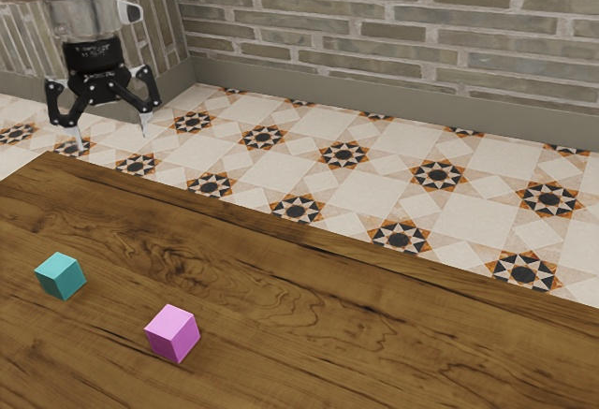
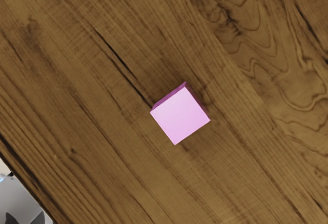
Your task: Pick up the blue block with one arm, and put the blue block on the pink block with one arm
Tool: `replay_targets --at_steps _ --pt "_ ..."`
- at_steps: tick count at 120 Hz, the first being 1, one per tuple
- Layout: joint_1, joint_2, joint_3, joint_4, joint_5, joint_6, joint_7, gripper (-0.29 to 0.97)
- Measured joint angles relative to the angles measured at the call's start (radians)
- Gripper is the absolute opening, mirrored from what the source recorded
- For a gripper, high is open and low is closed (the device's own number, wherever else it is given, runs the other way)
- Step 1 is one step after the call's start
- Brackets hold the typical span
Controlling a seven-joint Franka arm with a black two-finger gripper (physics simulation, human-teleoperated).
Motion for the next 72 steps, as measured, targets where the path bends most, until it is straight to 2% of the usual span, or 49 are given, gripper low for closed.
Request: replay_targets --at_steps 12,24,44,55,72 --pt "-0.014 -0.028 -0.001 -0.116 -0.003 0.136 -0.105 0.68" --pt "-0.014 -0.136 0.029 -0.350 -0.033 0.278 -0.196 0.68" --pt "0.065 -0.175 0.052 -0.528 -0.063 0.445 -0.340 0.68" --pt "0.087 -0.217 0.110 -0.601 -0.068 0.517 -0.425 0.68" --pt "0.208 -0.251 0.135 -0.726 -0.071 0.630 -0.492 0.68"
